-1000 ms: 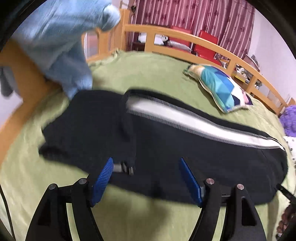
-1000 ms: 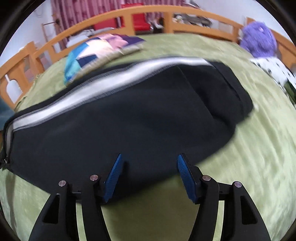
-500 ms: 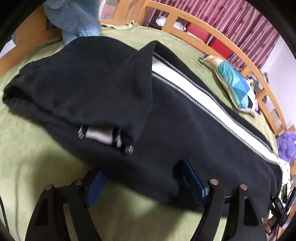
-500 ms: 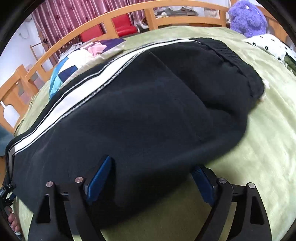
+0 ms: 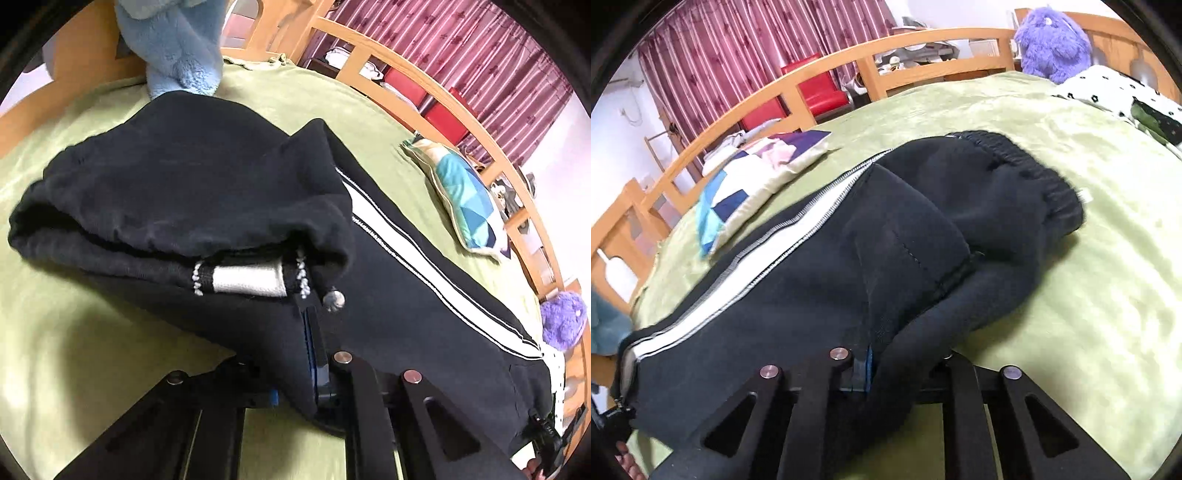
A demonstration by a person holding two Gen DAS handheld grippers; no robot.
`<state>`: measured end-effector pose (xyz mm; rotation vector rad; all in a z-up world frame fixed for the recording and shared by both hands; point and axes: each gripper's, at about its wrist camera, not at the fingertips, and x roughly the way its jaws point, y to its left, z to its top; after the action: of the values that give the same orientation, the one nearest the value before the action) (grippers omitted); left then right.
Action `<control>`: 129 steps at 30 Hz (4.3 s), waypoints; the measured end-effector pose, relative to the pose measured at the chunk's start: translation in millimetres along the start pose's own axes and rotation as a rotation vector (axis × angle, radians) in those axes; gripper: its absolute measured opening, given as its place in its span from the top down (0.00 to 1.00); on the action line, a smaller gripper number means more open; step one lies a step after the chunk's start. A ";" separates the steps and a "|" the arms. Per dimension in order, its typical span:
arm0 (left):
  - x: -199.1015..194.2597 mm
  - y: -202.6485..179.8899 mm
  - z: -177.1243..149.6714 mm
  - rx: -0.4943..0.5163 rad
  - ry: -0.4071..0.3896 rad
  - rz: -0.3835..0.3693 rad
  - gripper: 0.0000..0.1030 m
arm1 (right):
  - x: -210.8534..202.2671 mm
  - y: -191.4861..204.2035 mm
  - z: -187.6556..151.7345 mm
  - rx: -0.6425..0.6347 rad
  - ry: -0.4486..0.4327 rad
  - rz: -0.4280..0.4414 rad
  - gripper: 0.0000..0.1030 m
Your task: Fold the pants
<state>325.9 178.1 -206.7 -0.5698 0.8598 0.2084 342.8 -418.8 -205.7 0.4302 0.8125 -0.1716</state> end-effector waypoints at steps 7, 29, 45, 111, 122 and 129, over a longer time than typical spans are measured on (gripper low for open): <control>-75.0 15.0 -86.8 0.061 0.055 0.011 0.89 | -101.4 -57.8 -45.2 0.013 0.027 -0.027 0.89; -248.6 44.9 -216.1 0.355 0.017 -0.041 0.48 | -308.3 -124.9 -178.5 -0.122 -0.023 -0.220 0.53; -187.3 5.2 -177.1 0.513 -0.046 0.137 0.80 | -256.8 -51.8 -187.3 -0.128 -0.083 0.065 0.45; -266.2 -91.7 -211.4 0.563 -0.194 0.101 0.32 | -216.7 -288.4 -60.2 0.303 -0.172 0.273 0.67; -294.5 -14.9 -190.8 0.431 -0.185 0.107 0.32 | -221.4 -302.4 -116.4 0.163 0.053 -0.130 0.47; -295.5 64.8 -165.9 0.336 -0.140 0.141 0.32 | -302.8 -233.3 -123.4 0.098 -0.068 -0.127 0.47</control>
<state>1.4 155.6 -91.8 -0.1789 0.7782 0.2238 -17.4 -579.7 -129.8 0.4628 0.7668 -0.3438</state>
